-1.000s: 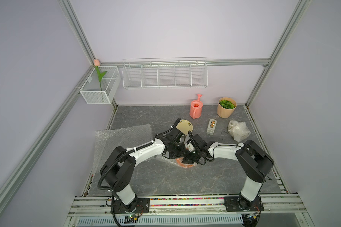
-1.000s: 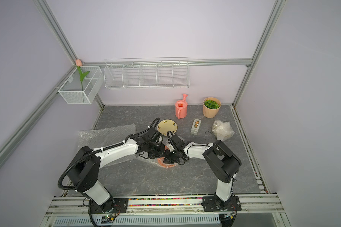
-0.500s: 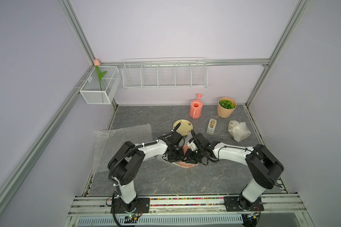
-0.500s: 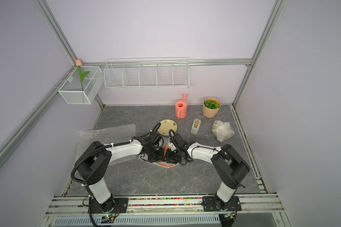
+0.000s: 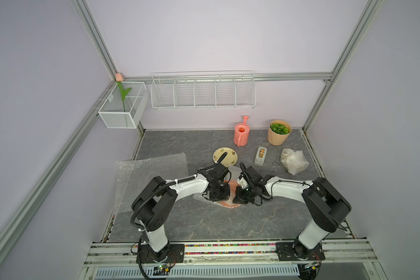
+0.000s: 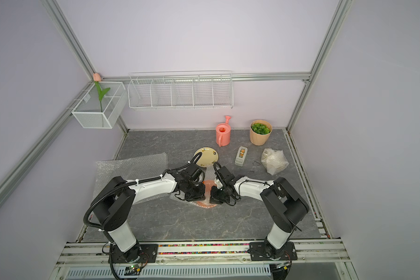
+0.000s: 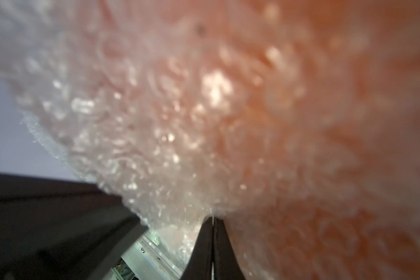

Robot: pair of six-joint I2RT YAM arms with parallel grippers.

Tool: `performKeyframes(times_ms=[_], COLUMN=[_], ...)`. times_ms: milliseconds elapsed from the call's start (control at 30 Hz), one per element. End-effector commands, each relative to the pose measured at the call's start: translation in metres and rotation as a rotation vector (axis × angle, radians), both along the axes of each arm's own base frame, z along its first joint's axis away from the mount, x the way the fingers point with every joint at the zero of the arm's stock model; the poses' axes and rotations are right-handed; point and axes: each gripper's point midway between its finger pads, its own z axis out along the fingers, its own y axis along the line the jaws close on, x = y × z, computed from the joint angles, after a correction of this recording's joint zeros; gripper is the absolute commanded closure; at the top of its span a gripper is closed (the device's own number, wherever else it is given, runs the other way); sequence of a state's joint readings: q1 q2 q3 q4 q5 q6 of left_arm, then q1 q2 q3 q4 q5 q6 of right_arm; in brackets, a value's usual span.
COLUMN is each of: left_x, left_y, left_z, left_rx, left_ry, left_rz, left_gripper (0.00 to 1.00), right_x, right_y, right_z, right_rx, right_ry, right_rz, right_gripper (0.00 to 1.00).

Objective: Wrap dinner plates in bubble wrap
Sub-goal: Wrap the plate in the bubble wrap.

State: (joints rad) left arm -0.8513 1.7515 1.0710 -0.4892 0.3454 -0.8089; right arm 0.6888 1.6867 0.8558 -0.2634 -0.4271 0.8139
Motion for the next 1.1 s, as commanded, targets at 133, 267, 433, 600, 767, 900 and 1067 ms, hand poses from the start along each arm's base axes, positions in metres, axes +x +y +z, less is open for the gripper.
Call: performKeyframes(times_ms=[133, 267, 433, 600, 767, 900, 1067], left_x=[-0.001, -0.001, -0.001, 0.0, -0.002, -0.004, -0.006], left_y=[-0.021, 0.018, 0.054, 0.053, 0.05, 0.049, 0.047], left_z=[0.004, -0.018, -0.029, -0.026, -0.029, -0.029, -0.031], left_rx=[-0.033, 0.186, 0.344, 0.331, 0.316, 0.309, 0.291], left_ry=[0.0, -0.022, -0.039, -0.046, -0.034, -0.029, -0.019], left_rz=[-0.01, -0.01, -0.001, -0.013, -0.024, -0.033, -0.041], left_gripper=[1.0, 1.0, 1.0, 1.0, 1.0, 1.0, 1.0], right_x=[-0.002, 0.0, 0.005, 0.024, 0.071, 0.105, 0.133], right_y=[-0.001, -0.003, -0.008, -0.024, -0.061, -0.082, -0.088], right_z=[0.0, 0.006, 0.02, 0.041, 0.053, 0.048, 0.034], right_rx=[0.004, 0.003, 0.012, 0.021, 0.033, 0.053, 0.089], right_ry=[-0.005, -0.017, -0.043, -0.095, -0.152, -0.138, -0.107], right_rz=[-0.001, -0.003, -0.007, -0.025, -0.131, -0.19, -0.233], right_gripper=[0.93, 0.93, 0.93, 0.88, 0.57, 0.39, 0.38])
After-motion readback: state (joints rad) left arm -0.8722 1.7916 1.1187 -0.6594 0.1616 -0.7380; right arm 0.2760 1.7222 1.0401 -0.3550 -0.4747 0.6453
